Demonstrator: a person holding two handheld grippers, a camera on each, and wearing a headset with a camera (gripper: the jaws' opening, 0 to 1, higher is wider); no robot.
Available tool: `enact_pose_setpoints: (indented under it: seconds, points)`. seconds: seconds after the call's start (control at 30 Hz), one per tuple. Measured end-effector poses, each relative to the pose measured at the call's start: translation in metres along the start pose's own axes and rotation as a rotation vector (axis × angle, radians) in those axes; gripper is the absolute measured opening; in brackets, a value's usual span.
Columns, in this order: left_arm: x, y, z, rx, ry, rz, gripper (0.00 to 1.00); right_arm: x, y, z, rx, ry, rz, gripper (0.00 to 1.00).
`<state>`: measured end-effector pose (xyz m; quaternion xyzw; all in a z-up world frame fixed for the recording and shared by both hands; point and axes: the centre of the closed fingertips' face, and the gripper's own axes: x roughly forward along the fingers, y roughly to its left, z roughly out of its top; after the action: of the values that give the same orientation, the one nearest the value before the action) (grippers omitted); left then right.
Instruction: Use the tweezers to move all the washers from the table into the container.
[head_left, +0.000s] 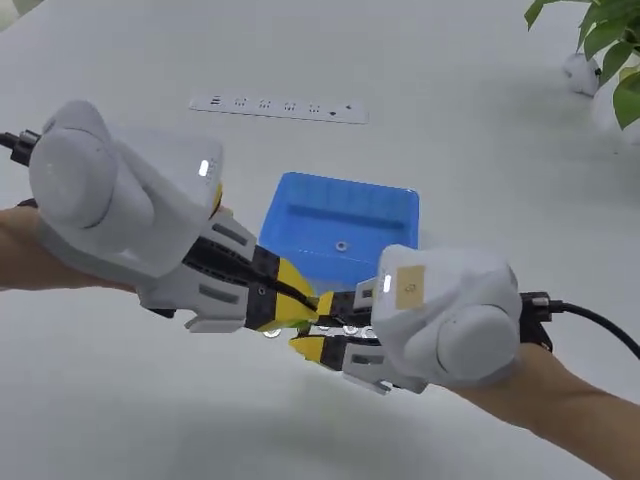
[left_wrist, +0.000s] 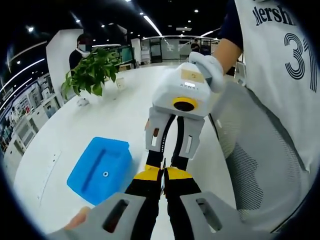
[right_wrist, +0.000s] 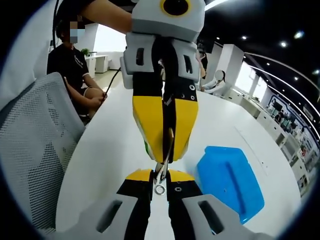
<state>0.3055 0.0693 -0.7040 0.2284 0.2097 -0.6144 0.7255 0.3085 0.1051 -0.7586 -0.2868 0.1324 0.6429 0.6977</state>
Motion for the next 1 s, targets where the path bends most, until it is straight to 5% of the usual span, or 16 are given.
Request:
enact_pose_setpoints:
  seconds: [0.33,1.0]
  points:
    - [-0.001,0.005,-0.003,-0.047,-0.031,0.005,0.06,0.001,-0.002,-0.003,0.005,-0.004,0.001,0.11]
    - [0.004,0.005,-0.015,-0.074,-0.007,-0.009,0.06,0.01,-0.001,-0.013,0.043,0.002,0.022,0.12]
